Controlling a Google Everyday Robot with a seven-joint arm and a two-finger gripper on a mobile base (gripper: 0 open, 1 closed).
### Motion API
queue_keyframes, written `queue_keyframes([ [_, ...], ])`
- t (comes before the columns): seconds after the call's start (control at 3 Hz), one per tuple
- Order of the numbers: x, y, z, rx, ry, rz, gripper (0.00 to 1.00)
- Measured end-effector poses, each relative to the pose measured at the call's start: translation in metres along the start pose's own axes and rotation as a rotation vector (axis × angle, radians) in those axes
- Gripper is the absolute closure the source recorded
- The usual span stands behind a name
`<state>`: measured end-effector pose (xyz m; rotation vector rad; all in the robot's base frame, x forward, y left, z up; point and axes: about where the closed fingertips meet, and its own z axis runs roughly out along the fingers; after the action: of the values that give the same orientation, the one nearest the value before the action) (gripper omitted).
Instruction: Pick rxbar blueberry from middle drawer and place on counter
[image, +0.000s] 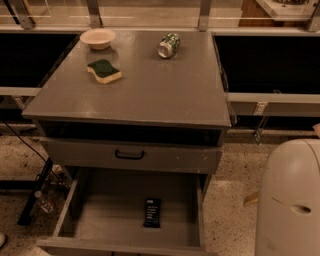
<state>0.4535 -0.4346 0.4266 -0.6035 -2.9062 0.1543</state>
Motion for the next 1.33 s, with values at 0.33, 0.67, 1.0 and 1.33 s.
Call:
queue_keyframes([
  [0.33,0.002,-0.007,-0.023,-0.047,-0.045,0.031,0.00],
  [0.67,0.007,-0.038,-0.072,-0.114,-0.145,0.098,0.00],
  [1.0,0.011,-0.071,-0.112,-0.136,-0.243,0.158,0.00],
  [1.33,0.027,-0.101,-0.145,-0.169,-0.352,0.188,0.00],
])
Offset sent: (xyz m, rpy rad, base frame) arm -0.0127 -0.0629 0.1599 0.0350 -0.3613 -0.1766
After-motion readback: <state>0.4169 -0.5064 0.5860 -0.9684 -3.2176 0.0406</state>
